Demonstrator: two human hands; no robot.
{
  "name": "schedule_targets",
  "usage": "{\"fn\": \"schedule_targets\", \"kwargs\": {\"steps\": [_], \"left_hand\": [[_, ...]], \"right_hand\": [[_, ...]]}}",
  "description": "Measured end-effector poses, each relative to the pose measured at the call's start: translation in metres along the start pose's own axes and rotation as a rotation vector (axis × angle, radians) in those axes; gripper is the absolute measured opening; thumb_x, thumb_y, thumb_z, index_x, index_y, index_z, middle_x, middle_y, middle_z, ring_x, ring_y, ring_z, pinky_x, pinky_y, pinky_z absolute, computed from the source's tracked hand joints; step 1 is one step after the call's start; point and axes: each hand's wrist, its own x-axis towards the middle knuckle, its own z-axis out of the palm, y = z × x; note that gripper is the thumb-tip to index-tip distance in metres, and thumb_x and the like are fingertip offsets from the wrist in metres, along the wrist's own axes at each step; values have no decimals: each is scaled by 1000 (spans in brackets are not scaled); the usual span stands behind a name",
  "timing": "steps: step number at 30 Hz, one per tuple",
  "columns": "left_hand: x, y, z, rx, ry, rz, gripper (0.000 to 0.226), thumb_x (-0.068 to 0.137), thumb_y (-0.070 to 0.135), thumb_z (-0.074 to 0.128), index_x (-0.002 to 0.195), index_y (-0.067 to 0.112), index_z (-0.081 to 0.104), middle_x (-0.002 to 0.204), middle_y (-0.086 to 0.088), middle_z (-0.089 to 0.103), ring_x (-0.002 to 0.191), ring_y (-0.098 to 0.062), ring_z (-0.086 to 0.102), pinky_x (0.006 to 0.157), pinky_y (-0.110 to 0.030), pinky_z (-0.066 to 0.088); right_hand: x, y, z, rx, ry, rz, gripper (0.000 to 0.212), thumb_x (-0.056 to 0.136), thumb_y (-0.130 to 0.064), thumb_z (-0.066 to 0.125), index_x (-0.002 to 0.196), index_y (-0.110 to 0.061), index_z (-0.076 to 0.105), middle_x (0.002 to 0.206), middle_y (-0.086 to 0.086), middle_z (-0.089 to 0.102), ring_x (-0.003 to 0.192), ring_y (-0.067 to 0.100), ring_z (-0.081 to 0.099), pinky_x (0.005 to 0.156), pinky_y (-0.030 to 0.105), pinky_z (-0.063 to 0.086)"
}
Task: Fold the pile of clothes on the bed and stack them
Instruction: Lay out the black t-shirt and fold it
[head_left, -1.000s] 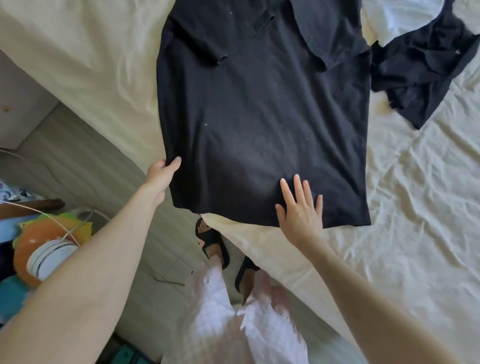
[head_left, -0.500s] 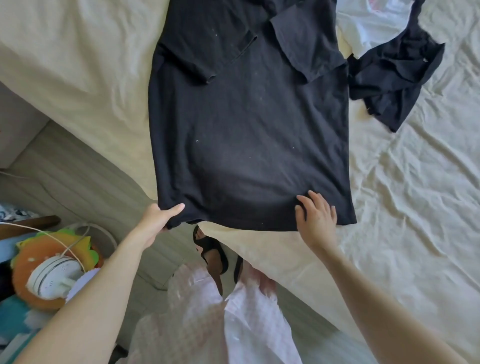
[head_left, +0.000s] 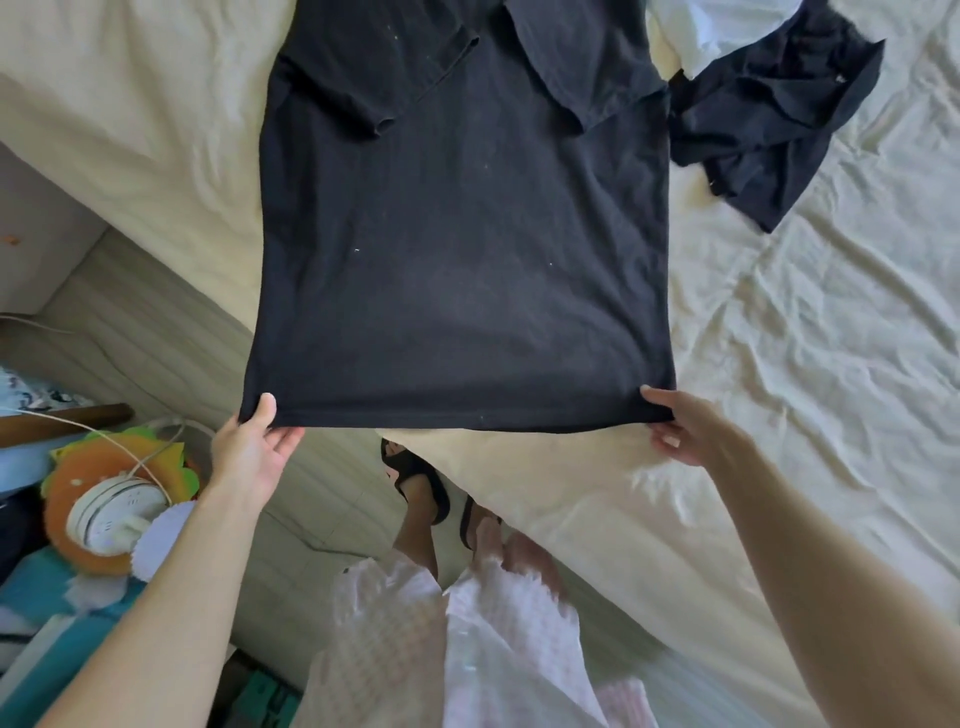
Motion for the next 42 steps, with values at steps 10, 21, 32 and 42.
{"fn": "schedule_targets", "kwargs": {"steps": [10, 21, 32, 42], "left_hand": [[-55, 37, 6, -34, 199, 121, 37, 99, 7, 43, 136, 5, 39, 124, -14, 52, 107, -28, 54, 101, -44, 44], [-133, 24, -19, -54, 221, -69, 40, 102, 9, 37, 142, 4, 33, 146, -13, 38, 134, -28, 38, 109, -40, 33], [-172, 59, -10, -67, 142, -55, 37, 92, -5, 50, 129, -3, 44, 115, -19, 55, 104, -30, 57, 79, -38, 51], [-116, 192, 86, -202, -56, 0, 5, 94, 3, 50, 91, 3, 53, 107, -15, 56, 90, -23, 59, 46, -26, 54]], "right_hand": [[-41, 14, -31, 396, -39, -203, 12, 90, -15, 64, 88, -5, 56, 83, 3, 57, 57, 8, 62, 58, 24, 52], [-105, 54, -73, 463, 16, -173, 22, 92, -16, 61, 107, -4, 50, 85, 7, 55, 69, 15, 55, 73, 26, 48], [-142, 33, -85, 442, 5, -194, 12, 93, -12, 58, 102, -7, 53, 90, 4, 56, 75, 16, 58, 56, 24, 47], [-145, -123, -49, 614, -131, -236, 30, 98, -22, 49, 71, -12, 41, 29, 0, 41, 26, 6, 47, 41, 20, 51]]}}
